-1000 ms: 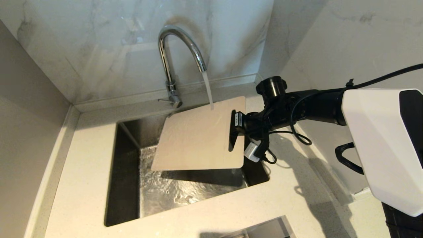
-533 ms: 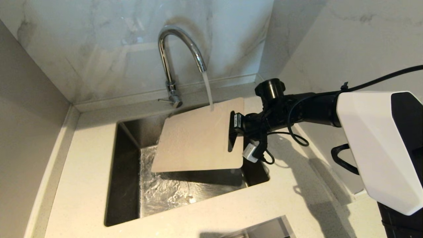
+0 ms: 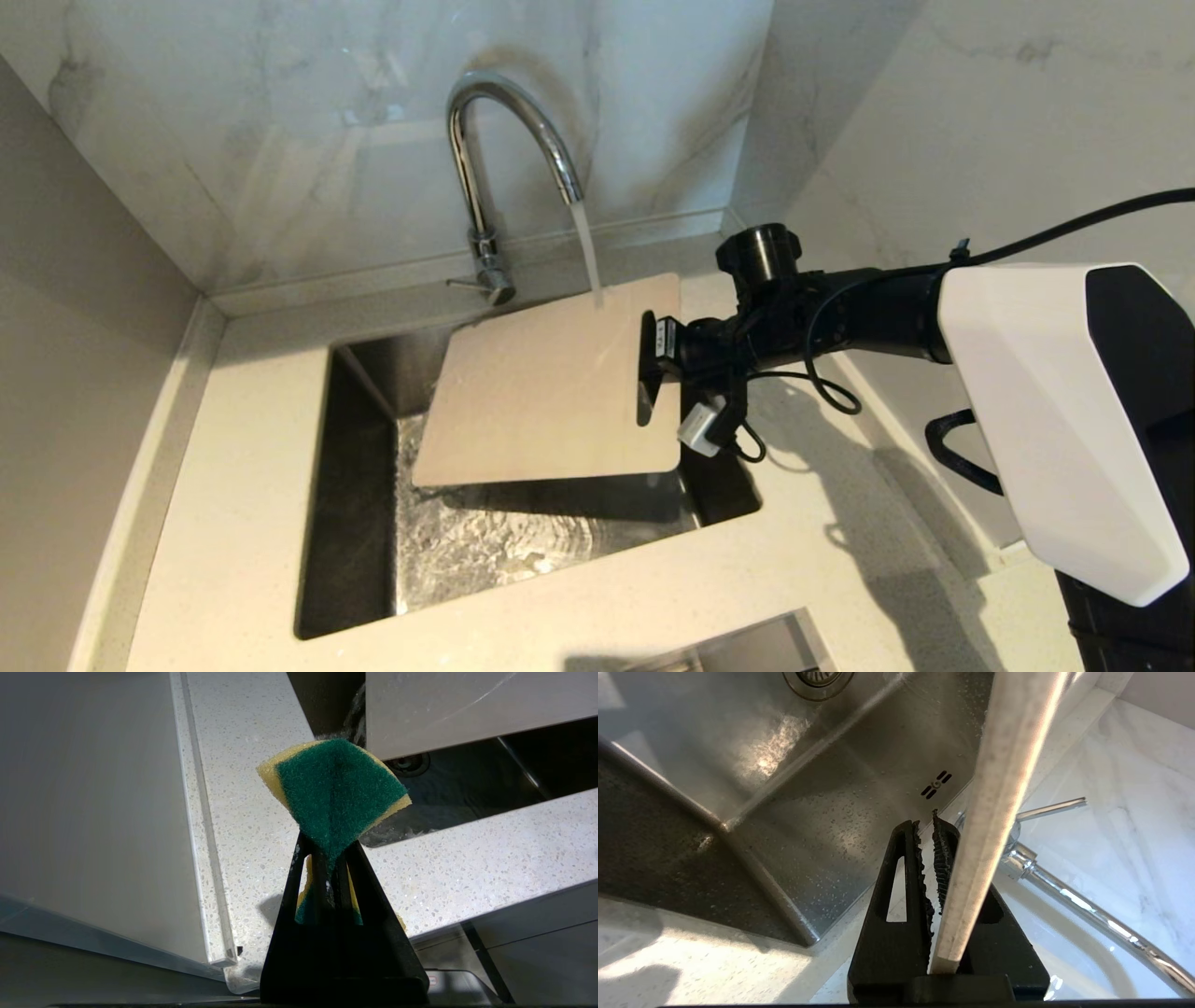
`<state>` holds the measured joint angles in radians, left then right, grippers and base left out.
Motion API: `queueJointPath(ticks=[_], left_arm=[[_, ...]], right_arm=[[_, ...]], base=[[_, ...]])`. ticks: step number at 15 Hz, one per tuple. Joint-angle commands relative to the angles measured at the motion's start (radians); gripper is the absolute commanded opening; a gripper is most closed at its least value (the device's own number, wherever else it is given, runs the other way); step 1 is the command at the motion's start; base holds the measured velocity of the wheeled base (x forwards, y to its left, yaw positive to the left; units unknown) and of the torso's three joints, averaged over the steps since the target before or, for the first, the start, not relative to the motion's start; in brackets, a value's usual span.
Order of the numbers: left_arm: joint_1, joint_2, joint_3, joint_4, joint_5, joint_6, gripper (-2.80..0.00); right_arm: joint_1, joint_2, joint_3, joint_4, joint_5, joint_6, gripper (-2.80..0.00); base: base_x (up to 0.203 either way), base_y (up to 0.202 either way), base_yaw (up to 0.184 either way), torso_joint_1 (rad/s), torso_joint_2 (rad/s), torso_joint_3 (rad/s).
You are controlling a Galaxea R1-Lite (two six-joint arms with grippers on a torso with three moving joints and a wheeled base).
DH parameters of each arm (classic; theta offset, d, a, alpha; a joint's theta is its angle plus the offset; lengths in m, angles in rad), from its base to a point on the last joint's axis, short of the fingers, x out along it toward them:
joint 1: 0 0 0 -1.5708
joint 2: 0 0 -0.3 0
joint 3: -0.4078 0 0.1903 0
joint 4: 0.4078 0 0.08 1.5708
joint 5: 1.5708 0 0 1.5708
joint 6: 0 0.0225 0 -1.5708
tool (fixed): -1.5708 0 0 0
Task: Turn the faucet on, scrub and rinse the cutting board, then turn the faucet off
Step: Scrub the cutting board underwater
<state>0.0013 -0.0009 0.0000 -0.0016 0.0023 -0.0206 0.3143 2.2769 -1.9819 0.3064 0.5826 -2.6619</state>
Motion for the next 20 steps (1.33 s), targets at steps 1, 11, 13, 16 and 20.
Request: queueJointPath(ticks=[1, 11, 13, 16, 20], left_arm=[[0.0, 0.0, 0.002, 0.0, 0.001, -0.001, -2.8], [0.0, 0.001, 0.002, 0.0, 0.001, -0.001, -2.8], [0.0, 0.0, 0.002, 0.0, 0.001, -0.001, -2.8], [0.0, 0.001, 0.002, 0.0, 0.001, -0.001, -2.8], [0.0, 0.001, 0.002, 0.0, 0.001, -0.001, -2.8]], right_arm=[[0.008, 0.003, 0.0, -0.011, 0.004, -0.016, -2.8], [0.025, 0.022, 0.0, -0.053, 0.005, 0.01, -2.8], [0.025, 0.024, 0.0, -0.052, 0.005, 0.01, -2.8], [0.023, 0.028, 0.002, -0.048, 0.005, 0.01, -2.8], [0.023, 0.032, 0.002, -0.047, 0.005, 0.01, -2.8]], base=[[0.0, 0.0, 0.0, 0.0, 0.0, 0.0], [0.0, 0.0, 0.0, 0.0, 0.0, 0.0], [0.0, 0.0, 0.0, 0.0, 0.0, 0.0], [0.0, 0.0, 0.0, 0.0, 0.0, 0.0], [0.0, 0.0, 0.0, 0.0, 0.0, 0.0]])
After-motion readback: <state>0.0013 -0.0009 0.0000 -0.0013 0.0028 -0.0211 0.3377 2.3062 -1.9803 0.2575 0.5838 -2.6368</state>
